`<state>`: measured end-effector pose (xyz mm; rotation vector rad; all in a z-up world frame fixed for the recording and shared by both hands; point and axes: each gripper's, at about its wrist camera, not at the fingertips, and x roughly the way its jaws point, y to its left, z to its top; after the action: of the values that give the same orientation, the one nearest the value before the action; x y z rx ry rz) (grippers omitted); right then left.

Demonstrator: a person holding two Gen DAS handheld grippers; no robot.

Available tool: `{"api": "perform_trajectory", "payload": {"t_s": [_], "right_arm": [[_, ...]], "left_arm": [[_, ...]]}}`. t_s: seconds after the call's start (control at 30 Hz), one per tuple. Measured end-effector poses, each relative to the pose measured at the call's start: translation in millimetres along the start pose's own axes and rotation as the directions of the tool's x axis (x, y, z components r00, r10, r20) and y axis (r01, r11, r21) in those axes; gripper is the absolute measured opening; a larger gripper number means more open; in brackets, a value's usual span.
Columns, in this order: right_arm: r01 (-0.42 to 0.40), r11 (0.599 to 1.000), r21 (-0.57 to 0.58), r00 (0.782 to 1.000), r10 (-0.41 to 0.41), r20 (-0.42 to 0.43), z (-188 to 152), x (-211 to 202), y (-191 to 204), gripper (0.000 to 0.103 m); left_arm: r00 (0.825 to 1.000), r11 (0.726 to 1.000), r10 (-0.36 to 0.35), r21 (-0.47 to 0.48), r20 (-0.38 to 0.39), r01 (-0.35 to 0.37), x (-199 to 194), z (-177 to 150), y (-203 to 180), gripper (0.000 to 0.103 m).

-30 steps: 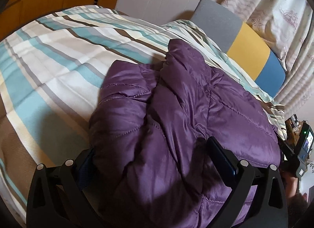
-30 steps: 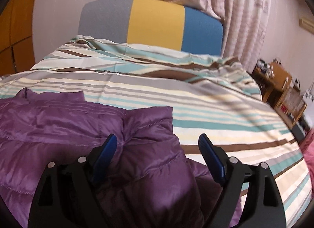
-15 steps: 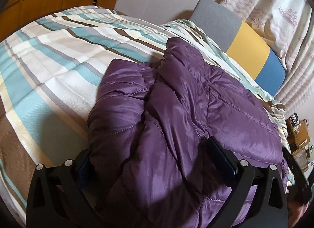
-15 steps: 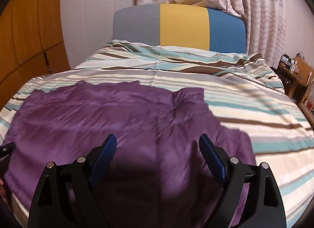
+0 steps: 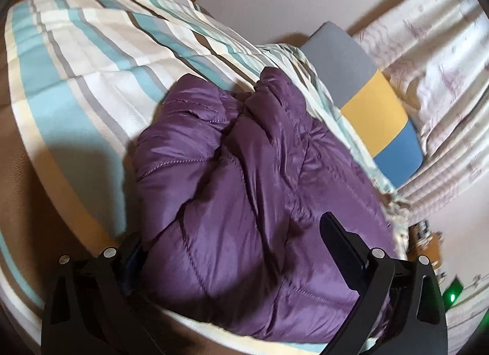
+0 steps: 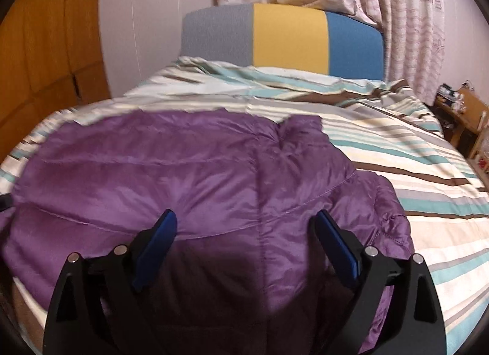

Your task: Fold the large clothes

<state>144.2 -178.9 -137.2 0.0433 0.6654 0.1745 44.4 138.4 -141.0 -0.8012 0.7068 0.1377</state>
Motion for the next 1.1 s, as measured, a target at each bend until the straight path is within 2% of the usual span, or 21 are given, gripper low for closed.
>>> {"api": "perform_trajectory", "payload": {"t_s": [0.03,0.13,0.17,0.23,0.33,0.4,0.5,0.6,0.67,0.77,0.83,0.93,1.0,1.07,1.1], "right_arm": [[-0.042,0.999,0.006,0.999,0.042,0.020,0,-5,0,0.074],[-0.143,0.989,-0.024,0.989,0.144,0.034,0,-20,11,0.054],[-0.174,0.984,-0.049,0.984,0.175,0.024,-1,-21,18,0.050],[-0.202,0.974,-0.108,0.979,0.202,-0.010,-3,-18,32,0.034],[-0.167,0.971,-0.172,0.985,0.156,-0.073,-8,-3,46,0.032],[-0.166,0.971,-0.171,0.983,0.149,-0.105,-11,6,47,0.032],[-0.169,0.971,-0.166,0.982,0.152,-0.112,-13,10,46,0.032],[-0.168,0.971,-0.168,0.982,0.152,-0.109,-15,11,46,0.032],[-0.172,0.971,-0.164,0.982,0.156,-0.110,-15,11,44,0.032],[-0.175,0.971,-0.161,0.981,0.158,-0.110,-14,12,43,0.032],[-0.175,0.971,-0.160,0.981,0.159,-0.111,-15,11,43,0.032],[-0.178,0.972,-0.155,0.980,0.161,-0.113,-15,11,43,0.032],[-0.176,0.972,-0.153,0.981,0.159,-0.115,-17,11,43,0.032],[-0.166,0.973,-0.159,0.982,0.149,-0.117,-17,11,45,0.032],[-0.162,0.974,-0.161,0.983,0.144,-0.117,-17,11,46,0.032]], "left_arm": [[1.000,1.000,-0.005,-0.028,-0.004,0.005,-1,2,2,0.094],[1.000,0.994,-0.010,-0.108,0.000,0.010,-10,1,9,0.082],[1.000,0.994,-0.001,-0.111,0.004,0.001,-12,0,10,0.081],[0.999,0.996,0.041,-0.081,0.019,-0.039,-14,-4,10,0.081],[0.999,0.997,0.040,-0.066,0.012,-0.039,-18,-10,9,0.081],[1.000,0.997,0.008,-0.083,0.018,-0.006,-22,-17,11,0.082],[1.000,0.994,-0.021,-0.105,0.024,0.023,-16,-18,11,0.089],[0.998,0.984,-0.057,-0.169,0.039,0.063,-8,-8,12,0.089],[0.997,0.973,-0.047,-0.221,0.062,0.060,0,-2,16,0.082],[0.996,0.962,-0.003,-0.272,0.091,0.027,6,0,18,0.059],[0.996,0.949,-0.022,-0.311,0.084,0.047,13,-1,19,0.040],[0.994,0.927,-0.068,-0.364,0.083,0.093,13,-1,23,0.026],[0.994,0.948,-0.049,-0.309,0.099,0.078,7,2,14,0.022],[0.990,0.982,-0.012,-0.183,0.142,0.038,-4,4,-8,0.022],[0.985,0.991,-0.009,-0.131,0.171,0.032,-10,5,-18,0.022]]}}
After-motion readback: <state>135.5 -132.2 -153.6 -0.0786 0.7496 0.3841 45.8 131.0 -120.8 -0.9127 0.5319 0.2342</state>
